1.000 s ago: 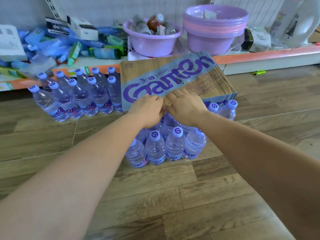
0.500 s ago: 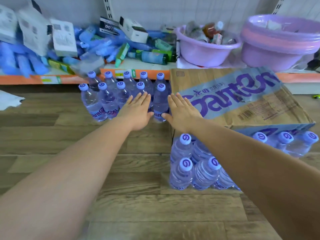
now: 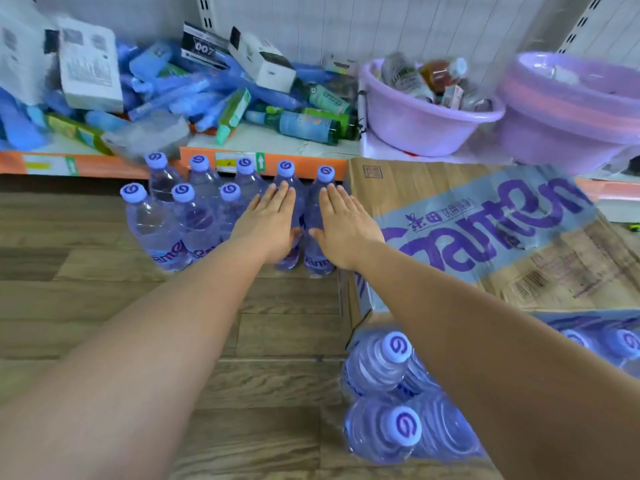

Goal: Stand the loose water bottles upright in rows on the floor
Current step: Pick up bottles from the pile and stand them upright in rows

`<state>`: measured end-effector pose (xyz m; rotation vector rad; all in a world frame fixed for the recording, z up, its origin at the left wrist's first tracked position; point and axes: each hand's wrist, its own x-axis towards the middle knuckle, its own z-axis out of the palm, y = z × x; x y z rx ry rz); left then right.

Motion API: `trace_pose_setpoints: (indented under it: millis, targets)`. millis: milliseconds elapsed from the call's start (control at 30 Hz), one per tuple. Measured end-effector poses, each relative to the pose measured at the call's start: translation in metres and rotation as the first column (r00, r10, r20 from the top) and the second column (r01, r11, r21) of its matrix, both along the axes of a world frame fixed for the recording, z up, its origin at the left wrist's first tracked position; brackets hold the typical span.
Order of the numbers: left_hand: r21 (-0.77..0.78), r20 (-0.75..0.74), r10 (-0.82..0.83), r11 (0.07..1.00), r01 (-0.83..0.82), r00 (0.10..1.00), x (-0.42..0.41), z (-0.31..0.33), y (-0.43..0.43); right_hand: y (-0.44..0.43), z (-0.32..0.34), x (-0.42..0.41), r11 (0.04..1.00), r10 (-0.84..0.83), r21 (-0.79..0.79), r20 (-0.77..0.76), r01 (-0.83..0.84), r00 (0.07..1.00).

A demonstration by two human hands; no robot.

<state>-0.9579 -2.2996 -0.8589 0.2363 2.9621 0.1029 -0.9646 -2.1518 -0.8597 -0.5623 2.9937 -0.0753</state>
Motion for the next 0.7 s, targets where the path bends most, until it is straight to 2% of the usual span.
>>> trace_pose_setpoints:
  millis: [167,267,467,700]
  targets:
    - [0.057,-0.092,0.035,0.998,-0.029,0.995,-0.017,0.002,0.001,-0.001,-0.001,-0.005,1.000,0.022,0.009,-0.101,-0.022,0.995]
    - [-0.017,-0.193,0.035,0.999,-0.039,0.981,-0.011,0.004,0.005,0.001,0.001,-0.002,0.999,0.019,-0.036,-0.122,-0.024,0.992]
    - [-0.108,-0.175,0.040,0.992,-0.060,0.984,0.012,0.010,0.007,0.000,0.005,0.005,1.000,0.016,-0.015,-0.135,-0.018,0.991]
    - [-0.055,-0.153,0.051,0.997,-0.060,0.987,0.047,0.014,-0.004,-0.002,0.009,0.036,0.997,0.071,-0.013,-0.063,-0.072,0.995]
